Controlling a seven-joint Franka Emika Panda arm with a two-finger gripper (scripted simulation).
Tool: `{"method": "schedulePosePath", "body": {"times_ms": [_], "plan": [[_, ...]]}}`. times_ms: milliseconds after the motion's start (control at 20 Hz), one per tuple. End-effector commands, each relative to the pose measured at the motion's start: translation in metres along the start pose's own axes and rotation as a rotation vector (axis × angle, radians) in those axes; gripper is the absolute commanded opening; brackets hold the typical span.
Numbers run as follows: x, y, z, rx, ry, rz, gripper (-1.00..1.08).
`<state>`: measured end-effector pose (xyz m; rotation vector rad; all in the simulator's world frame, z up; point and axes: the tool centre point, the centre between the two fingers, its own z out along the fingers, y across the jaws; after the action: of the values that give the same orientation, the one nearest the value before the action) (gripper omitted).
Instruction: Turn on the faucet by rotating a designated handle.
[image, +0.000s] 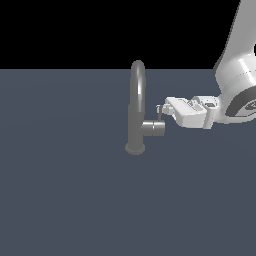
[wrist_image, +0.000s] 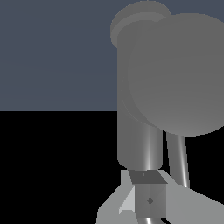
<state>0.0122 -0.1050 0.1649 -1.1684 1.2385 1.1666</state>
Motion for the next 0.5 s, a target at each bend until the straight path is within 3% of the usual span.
{"method": "schedulePosePath", "body": {"times_ms": [0,450], "plan": [[-0.002,0.009,0.0,-0.003,-0.003,0.003,-1.0],[0.0,0.025,0.001,-0.001,0.0,0.0,-1.0]]}}
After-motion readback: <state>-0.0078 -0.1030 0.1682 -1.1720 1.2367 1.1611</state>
